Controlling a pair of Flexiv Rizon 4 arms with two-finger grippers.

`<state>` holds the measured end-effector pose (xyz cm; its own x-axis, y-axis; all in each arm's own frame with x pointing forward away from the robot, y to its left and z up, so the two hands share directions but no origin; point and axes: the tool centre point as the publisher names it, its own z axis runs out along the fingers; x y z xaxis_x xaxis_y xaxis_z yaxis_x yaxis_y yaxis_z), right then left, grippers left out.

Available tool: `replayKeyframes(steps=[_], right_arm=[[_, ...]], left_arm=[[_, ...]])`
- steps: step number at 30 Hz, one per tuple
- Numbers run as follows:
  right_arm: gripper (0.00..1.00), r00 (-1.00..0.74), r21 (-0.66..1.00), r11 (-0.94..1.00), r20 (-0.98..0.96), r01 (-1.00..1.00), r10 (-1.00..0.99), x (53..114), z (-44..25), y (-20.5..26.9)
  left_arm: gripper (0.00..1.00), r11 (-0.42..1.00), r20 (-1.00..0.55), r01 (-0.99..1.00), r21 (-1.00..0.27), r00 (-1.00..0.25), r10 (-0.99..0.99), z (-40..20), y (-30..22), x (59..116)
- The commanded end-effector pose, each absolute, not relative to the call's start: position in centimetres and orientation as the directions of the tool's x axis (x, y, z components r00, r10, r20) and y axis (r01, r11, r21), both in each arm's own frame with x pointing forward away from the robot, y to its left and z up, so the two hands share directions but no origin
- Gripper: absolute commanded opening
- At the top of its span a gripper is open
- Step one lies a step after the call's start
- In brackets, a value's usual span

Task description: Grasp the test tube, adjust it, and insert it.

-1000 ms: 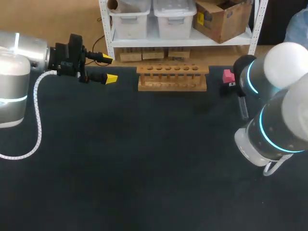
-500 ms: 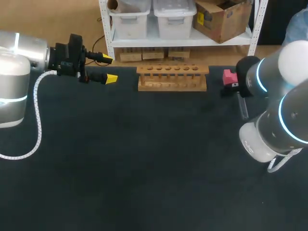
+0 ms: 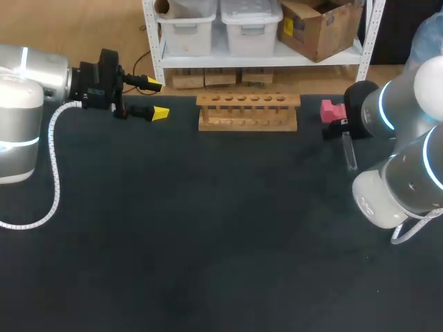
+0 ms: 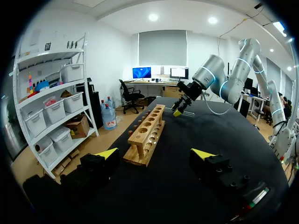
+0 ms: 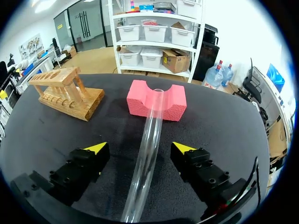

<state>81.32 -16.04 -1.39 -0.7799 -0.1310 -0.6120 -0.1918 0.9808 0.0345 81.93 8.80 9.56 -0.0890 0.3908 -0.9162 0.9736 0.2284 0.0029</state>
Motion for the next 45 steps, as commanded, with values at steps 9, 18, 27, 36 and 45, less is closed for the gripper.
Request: replayKeyframes(steps=[9,18,27,36,45], right_arm=[[0.58,-0.787,0.015,0.975,-0.592,-0.223,-0.171,81.54,-1.44,-16.10],[0.42,-0.794,0.000,0.973,-0.577,-0.233,-0.190,81.44,-1.64,-15.89],[0.14,-0.805,-0.008,0.975,-0.563,-0.223,-0.189,81.20,-1.90,-15.94],[0.00,-0.819,-0.009,0.980,-0.547,-0.197,-0.170,80.66,-1.98,-16.22],[0.00,-0.830,-0.014,0.985,-0.538,-0.170,-0.151,80.64,-2.18,-16.38]], left_arm=[[1.00,0.233,-0.917,0.972,0.007,-0.087,0.389,9.51,8.79,81.73],[1.00,0.233,-0.917,0.972,0.007,-0.087,0.389,9.51,8.79,81.73],[1.00,0.233,-0.917,0.972,0.007,-0.087,0.389,9.51,8.79,81.73],[1.00,0.233,-0.917,0.972,0.007,-0.087,0.389,9.51,8.79,81.73],[1.00,0.233,-0.917,0.972,0.007,-0.087,0.389,9.51,8.79,81.73]])
